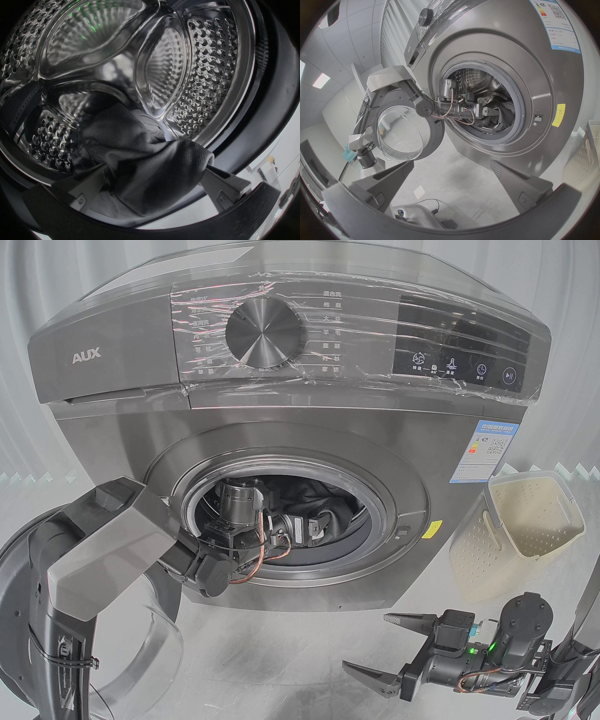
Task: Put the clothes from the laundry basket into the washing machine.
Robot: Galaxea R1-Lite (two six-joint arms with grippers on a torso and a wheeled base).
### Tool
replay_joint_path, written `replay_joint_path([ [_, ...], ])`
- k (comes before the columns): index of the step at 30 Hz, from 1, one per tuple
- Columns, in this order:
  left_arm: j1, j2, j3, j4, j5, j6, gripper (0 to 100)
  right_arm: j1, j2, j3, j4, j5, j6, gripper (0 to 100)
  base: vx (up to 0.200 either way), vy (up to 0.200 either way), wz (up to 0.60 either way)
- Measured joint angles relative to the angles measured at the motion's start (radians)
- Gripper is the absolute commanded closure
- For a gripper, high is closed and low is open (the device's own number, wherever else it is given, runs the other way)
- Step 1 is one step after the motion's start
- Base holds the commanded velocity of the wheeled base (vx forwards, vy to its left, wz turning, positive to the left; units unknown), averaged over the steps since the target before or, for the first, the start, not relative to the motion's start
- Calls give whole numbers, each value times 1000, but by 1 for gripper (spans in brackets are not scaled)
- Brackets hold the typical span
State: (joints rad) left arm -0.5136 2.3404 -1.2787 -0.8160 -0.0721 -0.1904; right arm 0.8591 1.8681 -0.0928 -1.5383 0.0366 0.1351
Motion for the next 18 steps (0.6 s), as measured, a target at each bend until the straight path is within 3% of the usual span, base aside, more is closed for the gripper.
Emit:
replay_joint_path([
  [1, 3, 13, -6, -17, 11, 13, 100, 0, 0, 0, 0, 0, 0, 0, 0, 0, 0],
  [5, 8, 50, -14, -33, 27, 37, 100, 2, 0, -2, 0, 0, 0, 0, 0, 0, 0],
  [11, 12, 94, -51, -52, 35, 37, 100, 3, 0, -4, 0, 0, 0, 0, 0, 0, 0],
  [18, 26, 152, -241, -96, 119, 30, 100, 3, 3, -4, 0, 0, 0, 0, 0, 0, 0],
])
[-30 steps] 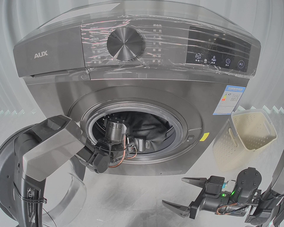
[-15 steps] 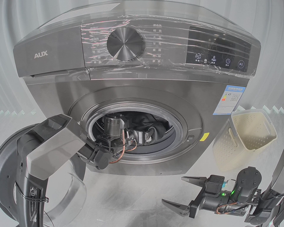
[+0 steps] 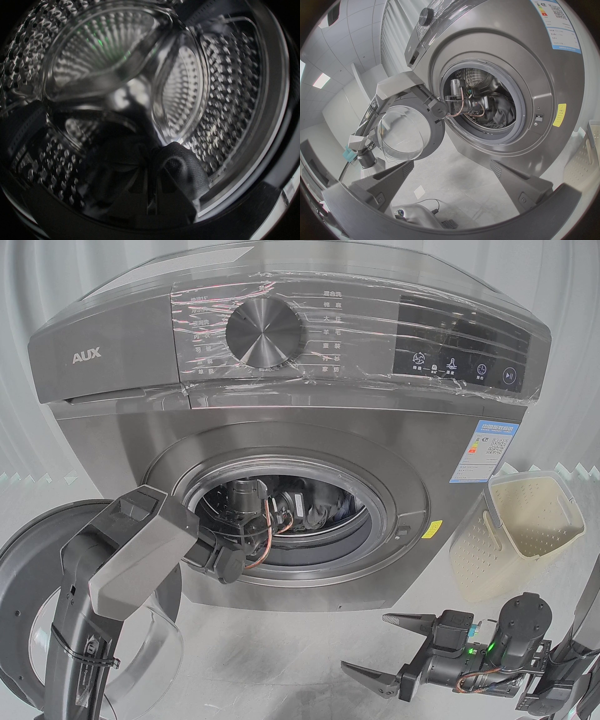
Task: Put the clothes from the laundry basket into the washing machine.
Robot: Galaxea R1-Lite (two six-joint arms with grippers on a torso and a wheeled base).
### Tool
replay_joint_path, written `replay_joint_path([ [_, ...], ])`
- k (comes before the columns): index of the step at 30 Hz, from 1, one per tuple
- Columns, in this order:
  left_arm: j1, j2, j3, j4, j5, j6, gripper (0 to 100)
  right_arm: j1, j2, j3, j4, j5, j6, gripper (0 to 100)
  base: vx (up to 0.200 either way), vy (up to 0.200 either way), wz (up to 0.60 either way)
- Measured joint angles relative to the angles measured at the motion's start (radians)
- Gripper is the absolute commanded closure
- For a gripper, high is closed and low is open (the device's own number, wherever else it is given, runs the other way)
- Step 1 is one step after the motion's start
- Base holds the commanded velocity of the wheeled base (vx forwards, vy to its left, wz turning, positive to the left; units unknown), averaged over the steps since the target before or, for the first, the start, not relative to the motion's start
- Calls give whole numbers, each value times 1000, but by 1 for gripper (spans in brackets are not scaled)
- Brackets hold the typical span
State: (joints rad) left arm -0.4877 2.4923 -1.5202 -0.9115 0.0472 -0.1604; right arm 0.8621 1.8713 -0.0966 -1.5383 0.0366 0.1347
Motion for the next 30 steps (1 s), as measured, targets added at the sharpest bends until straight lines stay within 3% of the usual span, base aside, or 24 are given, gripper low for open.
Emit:
replay_joint_path([
  [9, 38, 97, -281, -24, 108, -30, 100, 3, 7, 1, 0, 0, 1, 0, 0, 0, 0],
  [15, 49, 140, -326, -15, 124, -58, 100, 4, 10, 1, 0, 0, 0, 0, 0, 0, 0],
  [16, 49, 143, -324, -13, 124, -61, 0, 4, 11, 1, 0, 0, 0, 0, 0, 0, 0],
  [30, 39, 120, -167, 0, 113, -82, 0, 4, 11, 1, 0, -2, 0, 0, 0, 0, 0],
])
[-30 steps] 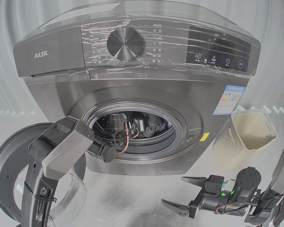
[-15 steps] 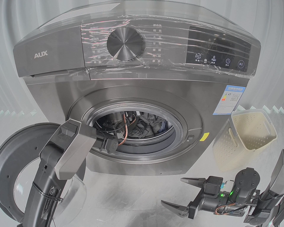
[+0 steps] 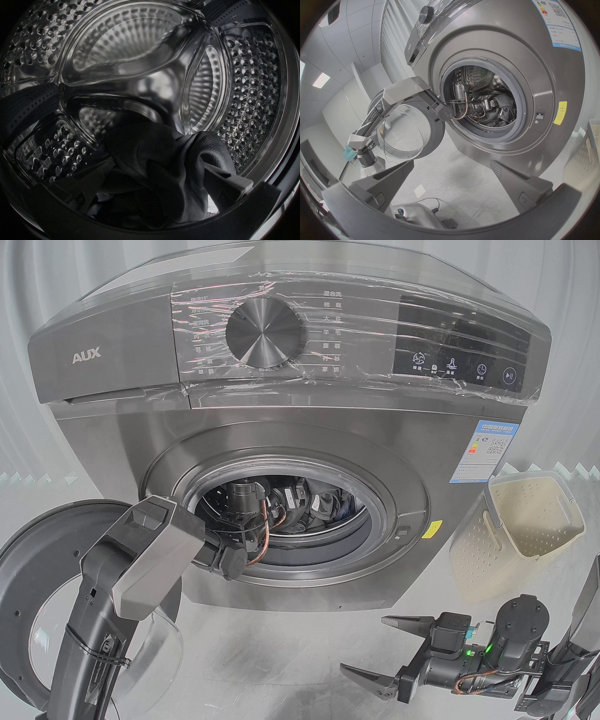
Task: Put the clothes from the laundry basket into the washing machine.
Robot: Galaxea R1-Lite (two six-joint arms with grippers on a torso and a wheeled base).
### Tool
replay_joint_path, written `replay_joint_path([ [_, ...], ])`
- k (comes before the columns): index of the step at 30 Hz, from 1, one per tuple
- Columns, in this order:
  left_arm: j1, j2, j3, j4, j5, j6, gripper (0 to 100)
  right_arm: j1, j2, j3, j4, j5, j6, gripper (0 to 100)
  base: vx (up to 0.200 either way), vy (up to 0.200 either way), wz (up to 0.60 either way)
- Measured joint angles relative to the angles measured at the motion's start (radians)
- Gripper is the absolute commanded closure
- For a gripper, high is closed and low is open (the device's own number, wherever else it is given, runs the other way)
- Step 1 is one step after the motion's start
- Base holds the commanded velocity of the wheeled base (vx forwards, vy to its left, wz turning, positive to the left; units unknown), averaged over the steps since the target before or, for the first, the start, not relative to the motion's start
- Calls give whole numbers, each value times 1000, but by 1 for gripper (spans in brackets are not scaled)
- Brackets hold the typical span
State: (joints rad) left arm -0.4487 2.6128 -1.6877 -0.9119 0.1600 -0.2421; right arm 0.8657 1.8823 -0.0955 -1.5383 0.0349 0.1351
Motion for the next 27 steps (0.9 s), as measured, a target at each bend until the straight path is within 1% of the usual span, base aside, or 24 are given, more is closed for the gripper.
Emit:
replay_joint_path([
  [9, -21, -61, 93, -15, -5, 1, 0, 0, 0, 1, 0, 0, 0, 0, 0, 0, 0],
  [20, -70, -159, 293, -30, -25, 15, 0, -1, 0, 1, 0, 0, 0, 0, 0, 0, 0],
  [22, -77, -170, 319, -32, -26, 19, 0, -1, 0, 1, 0, 0, 0, 0, 0, 0, 0],
  [27, -98, -203, 399, -46, -34, 43, 0, -4, 0, 2, 0, 1, 2, 0, 0, 0, 0],
])
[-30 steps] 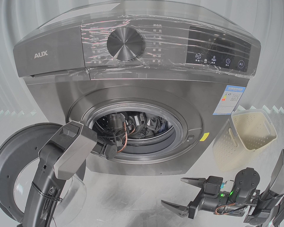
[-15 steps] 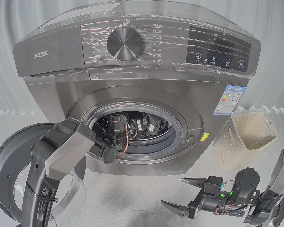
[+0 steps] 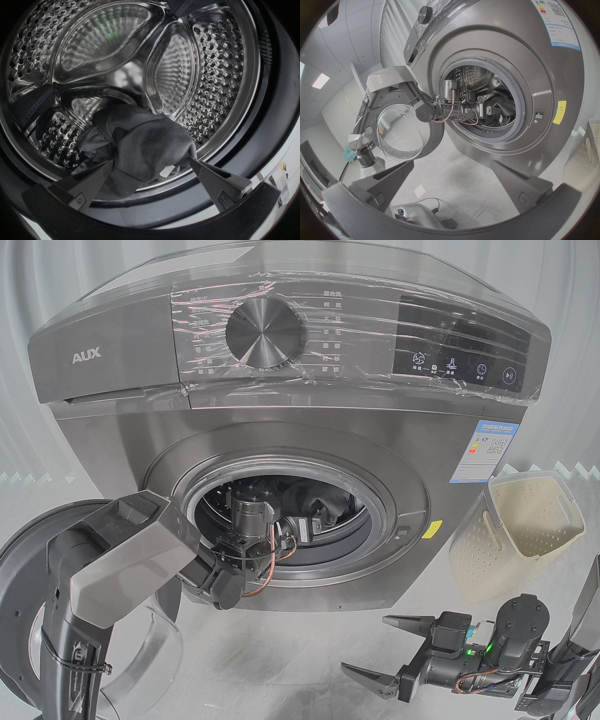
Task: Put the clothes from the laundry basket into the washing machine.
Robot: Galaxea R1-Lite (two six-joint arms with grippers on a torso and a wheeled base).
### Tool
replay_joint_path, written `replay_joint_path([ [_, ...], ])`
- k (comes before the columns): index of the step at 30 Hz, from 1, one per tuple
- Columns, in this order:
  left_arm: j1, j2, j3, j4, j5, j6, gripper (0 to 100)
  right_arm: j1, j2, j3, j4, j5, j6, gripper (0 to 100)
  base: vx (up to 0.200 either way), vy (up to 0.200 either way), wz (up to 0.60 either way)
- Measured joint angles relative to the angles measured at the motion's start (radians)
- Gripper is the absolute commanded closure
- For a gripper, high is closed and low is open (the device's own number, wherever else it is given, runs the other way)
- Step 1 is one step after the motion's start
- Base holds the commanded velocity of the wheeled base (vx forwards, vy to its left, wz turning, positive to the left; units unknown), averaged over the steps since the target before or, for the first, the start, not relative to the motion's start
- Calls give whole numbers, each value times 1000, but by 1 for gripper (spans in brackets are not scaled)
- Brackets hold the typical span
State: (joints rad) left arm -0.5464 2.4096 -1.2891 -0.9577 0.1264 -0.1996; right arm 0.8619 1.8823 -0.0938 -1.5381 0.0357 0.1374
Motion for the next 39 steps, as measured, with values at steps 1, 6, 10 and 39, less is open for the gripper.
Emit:
replay_joint_path([
  [1, -4, -7, 15, -4, -1, 3, 0, -1, 0, -1, 0, 0, 2, 0, 0, 0, 0],
  [6, -22, -40, 78, -21, -3, 8, 0, -2, 0, -1, 0, 1, 7, 0, 0, 0, 0],
  [10, -34, -69, 151, -47, -2, 9, 0, -3, 0, -1, 0, 2, 7, 0, 0, 0, 0],
  [39, -259, -485, 1020, -568, -11, 19, 0, -20, -140, 31, 6, -35, -1, 0, 0, 0, 0],
])
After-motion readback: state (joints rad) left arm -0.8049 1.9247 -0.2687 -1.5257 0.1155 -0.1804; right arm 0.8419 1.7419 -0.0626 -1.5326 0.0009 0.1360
